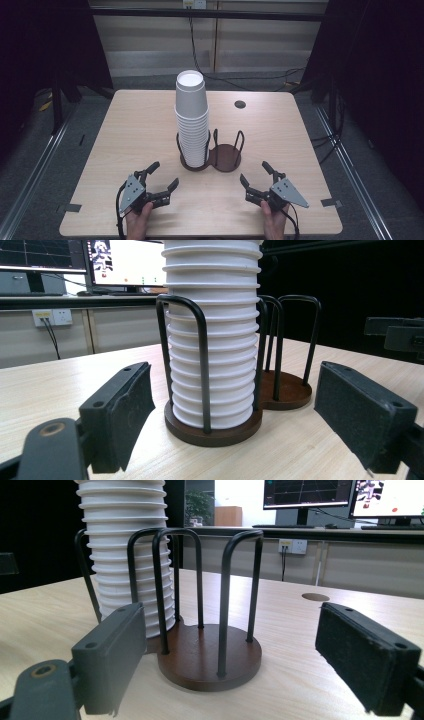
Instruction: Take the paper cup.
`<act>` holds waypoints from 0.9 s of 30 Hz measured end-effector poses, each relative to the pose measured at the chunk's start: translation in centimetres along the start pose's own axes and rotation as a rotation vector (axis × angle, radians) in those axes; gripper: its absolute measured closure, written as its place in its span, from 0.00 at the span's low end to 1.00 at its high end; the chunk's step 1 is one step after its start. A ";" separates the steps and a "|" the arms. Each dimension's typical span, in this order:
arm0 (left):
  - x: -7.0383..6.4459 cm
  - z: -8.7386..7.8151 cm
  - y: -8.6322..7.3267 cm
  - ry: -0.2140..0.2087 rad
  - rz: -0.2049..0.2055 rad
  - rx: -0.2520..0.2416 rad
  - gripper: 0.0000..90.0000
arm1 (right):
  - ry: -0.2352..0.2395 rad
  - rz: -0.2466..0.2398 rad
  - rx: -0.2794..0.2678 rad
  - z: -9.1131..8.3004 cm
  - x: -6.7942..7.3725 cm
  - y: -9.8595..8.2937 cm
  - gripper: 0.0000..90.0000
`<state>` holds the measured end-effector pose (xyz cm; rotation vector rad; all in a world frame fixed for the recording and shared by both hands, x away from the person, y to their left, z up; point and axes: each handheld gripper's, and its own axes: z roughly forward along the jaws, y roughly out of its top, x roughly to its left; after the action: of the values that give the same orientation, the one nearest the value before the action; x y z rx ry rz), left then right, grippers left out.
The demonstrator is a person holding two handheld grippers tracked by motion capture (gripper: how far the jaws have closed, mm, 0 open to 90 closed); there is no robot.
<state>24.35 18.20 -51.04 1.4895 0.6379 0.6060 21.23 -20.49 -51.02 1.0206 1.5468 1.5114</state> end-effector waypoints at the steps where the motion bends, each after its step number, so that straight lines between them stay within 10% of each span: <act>1: 0.0 0.0 0.0 0.000 0.000 0.000 0.17 | 0.000 0.000 0.000 0.0 0.0 0.0 0.14; 27: 0.1 0.0 0.0 -0.015 0.001 0.000 0.17 | 0.083 0.016 0.107 0.7 0.2 0.8 0.21</act>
<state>24.41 18.26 -51.03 1.4934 0.6260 0.5947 21.84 -20.00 -50.19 1.0441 1.6974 1.5126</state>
